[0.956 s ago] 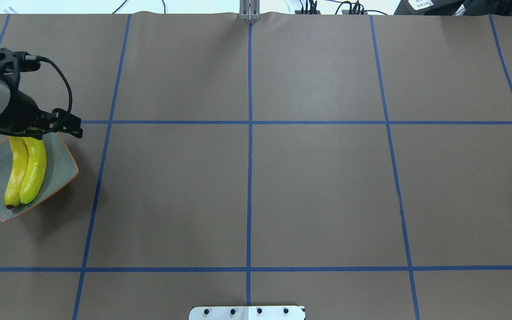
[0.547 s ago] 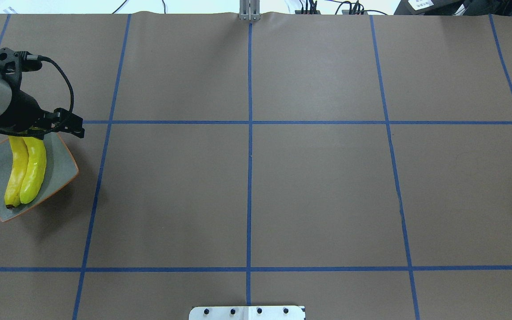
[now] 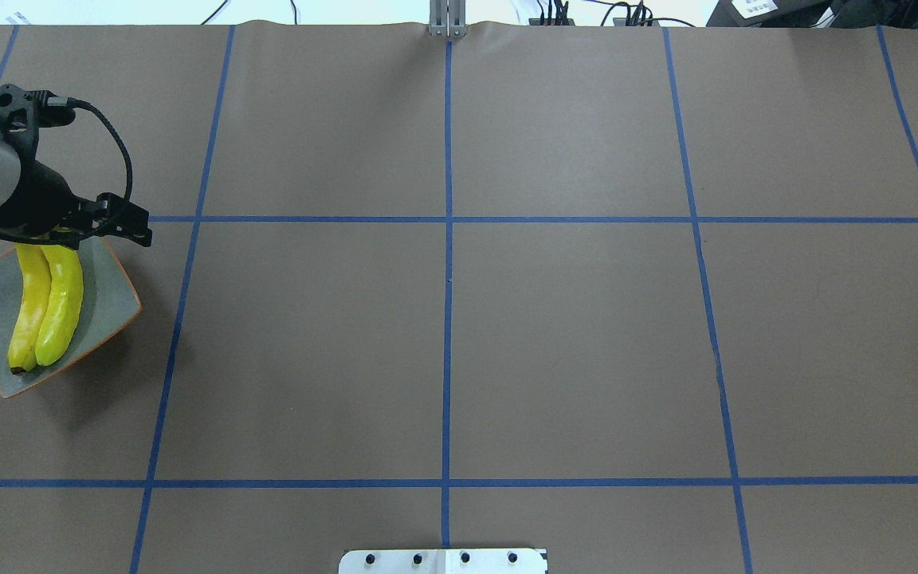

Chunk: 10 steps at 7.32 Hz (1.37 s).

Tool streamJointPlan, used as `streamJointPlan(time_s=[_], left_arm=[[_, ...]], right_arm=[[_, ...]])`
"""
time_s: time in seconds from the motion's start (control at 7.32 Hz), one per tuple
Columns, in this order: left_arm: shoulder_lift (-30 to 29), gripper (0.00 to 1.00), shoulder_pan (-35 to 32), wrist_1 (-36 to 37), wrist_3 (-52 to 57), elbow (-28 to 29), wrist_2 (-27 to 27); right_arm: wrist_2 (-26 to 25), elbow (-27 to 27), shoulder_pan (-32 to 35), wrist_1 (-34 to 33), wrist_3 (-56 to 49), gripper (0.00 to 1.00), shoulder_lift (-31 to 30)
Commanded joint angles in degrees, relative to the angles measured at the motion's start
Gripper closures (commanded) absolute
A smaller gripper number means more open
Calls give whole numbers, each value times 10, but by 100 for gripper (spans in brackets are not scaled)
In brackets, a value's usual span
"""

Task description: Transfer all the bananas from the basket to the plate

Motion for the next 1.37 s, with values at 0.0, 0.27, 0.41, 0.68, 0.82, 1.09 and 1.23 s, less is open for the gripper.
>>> streamJointPlan(time_s=[0.0, 0.27, 0.41, 0.68, 0.82, 1.09, 1.23], left_arm=[[0, 0, 0, 0, 0, -1, -1], [1, 0, -1, 0, -1, -1, -1], [1, 0, -1, 0, 0, 0, -1], [1, 0, -1, 0, -1, -1, -1], [1, 0, -1, 0, -2, -1, -2], [-7, 0, 0, -1, -1, 0, -6], [-19, 0, 0, -1, -2, 4, -7]], right_arm=[[1, 0, 2, -3, 0, 99, -1], [3, 1, 7, -3, -5, 100, 0], [10, 7, 33, -8, -10, 100, 3], [33, 77, 78, -132, -69, 100, 5], [33, 117, 97, -235, -104, 100, 40], [82, 136, 95, -293, -95, 100, 70], [150, 138, 92, -293, -45, 100, 77]])
